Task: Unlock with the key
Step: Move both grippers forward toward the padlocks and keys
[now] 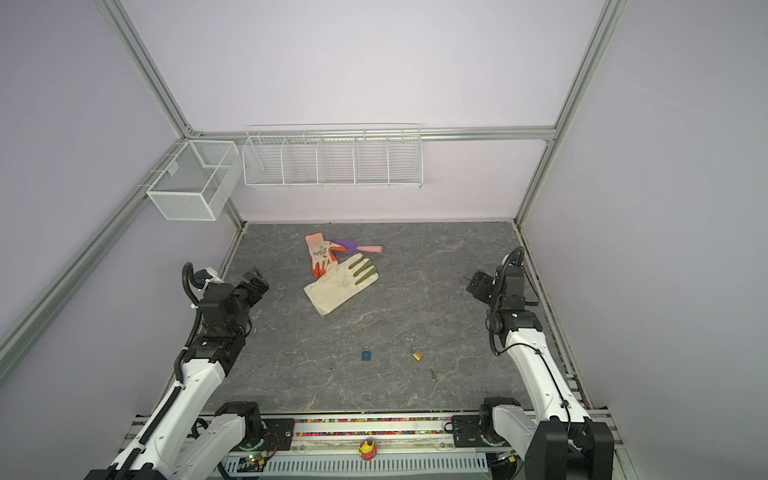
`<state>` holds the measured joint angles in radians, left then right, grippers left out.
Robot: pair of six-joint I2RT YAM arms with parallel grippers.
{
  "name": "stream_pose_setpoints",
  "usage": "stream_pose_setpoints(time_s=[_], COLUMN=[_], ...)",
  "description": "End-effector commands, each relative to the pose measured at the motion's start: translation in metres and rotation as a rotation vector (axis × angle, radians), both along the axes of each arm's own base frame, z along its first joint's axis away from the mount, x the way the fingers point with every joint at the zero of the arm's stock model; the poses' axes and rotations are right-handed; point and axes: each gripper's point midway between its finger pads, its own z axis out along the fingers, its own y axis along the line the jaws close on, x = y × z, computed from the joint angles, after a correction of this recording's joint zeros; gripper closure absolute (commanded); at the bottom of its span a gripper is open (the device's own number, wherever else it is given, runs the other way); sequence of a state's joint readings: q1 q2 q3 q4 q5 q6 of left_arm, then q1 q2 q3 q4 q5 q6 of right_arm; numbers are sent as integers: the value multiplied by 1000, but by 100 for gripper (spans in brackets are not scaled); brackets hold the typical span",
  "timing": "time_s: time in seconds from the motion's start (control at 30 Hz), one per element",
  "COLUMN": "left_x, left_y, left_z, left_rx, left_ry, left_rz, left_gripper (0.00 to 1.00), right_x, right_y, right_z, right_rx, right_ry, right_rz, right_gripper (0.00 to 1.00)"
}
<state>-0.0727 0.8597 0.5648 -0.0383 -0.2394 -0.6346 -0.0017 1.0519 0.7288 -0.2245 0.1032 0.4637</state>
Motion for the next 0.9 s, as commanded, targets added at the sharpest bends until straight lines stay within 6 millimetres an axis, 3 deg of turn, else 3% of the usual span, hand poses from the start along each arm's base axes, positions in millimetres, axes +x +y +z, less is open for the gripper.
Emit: stream_pose_setpoints(time_s=[0.0,0.2,0.47,0.63,0.7,0.87], left_x=[-10,-33,-70,-91,-98,-111], left_y=[-30,-72,-152,-197,-212,-244], left_z=[-2,-5,-12,-14,-15,-27], left_rx=[-139,-170,-206,-177,-170,-159], left_ry=[49,117,142,149,152,176], left_rz=[-132,-272,-588,-739,-783,-861], left_gripper=[1,1,1,1,1,1], right_x=[-19,-53,-114,-154,-171,-199], right_y=[27,62,104,120,121,124], right_z=[-1,-7,-20,-36,-53,-77], right_rx=[72,37,5,10,-3,-32], right_ry=[103,261,457,574,633,729], right_rz=[92,214,365,389,383,361], right_gripper=[12,11,11,5,0,7])
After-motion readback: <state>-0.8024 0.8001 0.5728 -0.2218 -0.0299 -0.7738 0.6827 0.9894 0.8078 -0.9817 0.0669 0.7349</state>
